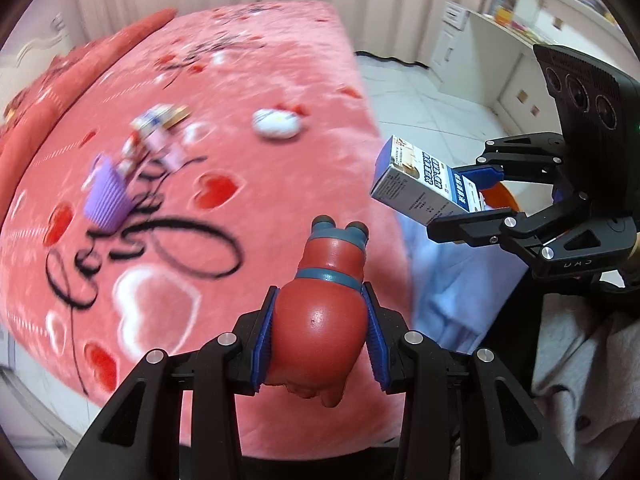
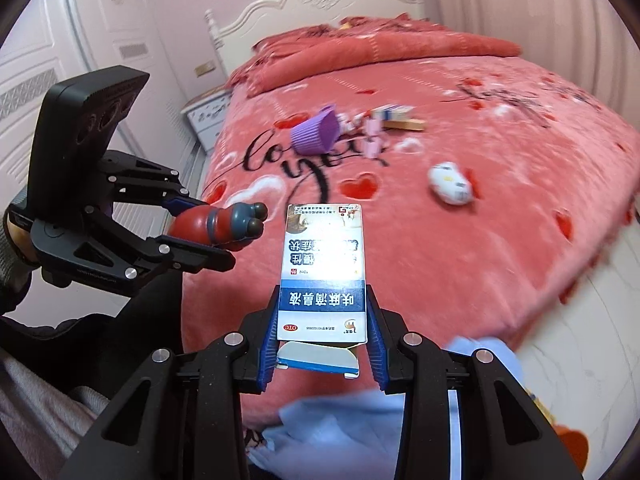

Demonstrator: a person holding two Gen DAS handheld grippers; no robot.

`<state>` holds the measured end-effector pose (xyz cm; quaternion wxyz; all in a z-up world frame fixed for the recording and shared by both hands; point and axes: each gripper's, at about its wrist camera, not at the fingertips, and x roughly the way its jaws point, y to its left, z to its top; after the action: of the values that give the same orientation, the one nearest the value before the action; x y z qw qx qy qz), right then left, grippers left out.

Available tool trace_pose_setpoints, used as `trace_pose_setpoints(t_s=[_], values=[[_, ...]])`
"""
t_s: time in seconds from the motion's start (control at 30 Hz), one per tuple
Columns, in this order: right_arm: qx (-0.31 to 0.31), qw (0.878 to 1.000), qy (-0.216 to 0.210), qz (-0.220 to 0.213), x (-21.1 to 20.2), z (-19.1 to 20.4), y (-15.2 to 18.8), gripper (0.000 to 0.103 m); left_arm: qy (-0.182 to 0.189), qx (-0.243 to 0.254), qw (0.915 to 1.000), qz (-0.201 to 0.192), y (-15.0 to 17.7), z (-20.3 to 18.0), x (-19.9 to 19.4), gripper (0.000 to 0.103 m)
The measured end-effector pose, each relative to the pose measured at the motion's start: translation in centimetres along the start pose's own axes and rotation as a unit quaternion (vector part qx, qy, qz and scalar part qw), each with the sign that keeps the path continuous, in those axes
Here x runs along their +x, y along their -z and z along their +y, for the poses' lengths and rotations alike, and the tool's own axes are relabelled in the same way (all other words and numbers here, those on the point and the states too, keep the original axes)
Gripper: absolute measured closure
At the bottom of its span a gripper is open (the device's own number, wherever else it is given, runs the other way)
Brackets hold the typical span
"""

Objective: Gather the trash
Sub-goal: 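Carry the red bottle and medicine box with both grippers over the orange bin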

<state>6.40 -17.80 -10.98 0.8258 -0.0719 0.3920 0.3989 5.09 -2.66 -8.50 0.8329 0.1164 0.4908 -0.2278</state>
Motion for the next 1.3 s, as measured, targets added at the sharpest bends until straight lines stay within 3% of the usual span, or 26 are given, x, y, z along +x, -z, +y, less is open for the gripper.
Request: trace_pose_setpoints(t_s=[0.2,0.37,0.7,1.0,1.3], values=[[0.051,0.997,0.051,-0.032,-5.5,-4.0,3.6,0.065,0.024,0.067,0.9974,-0.007,-3.9,-5.3,1.4,0.062],[0.109,0.987,0.105,-0.051,-10.6,-8.4,8.0,0.065,0.058,0.127,0.9902,-0.010,-7.7,-10.5,3.7,0.062],[0.223,0.950,0.205,-0.070,-19.6,-16.0,17.5,0.065,0.140,0.238,0.9611,0.002,-13.7,-21.9,9.2,0.062],[0.293,0.922,0.243,-0.071,-22.8,-20.7,23.8,0.065,0.184,0.286,0.9399,0.034,-15.7,-28.6,14.3,0.062],[0.333,0.910,0.241,-0.061,-21.7,-24.1,26.9,0.065,0.183,0.280,0.9398,0.068,-17.1,-30.0,18.6,0.062]])
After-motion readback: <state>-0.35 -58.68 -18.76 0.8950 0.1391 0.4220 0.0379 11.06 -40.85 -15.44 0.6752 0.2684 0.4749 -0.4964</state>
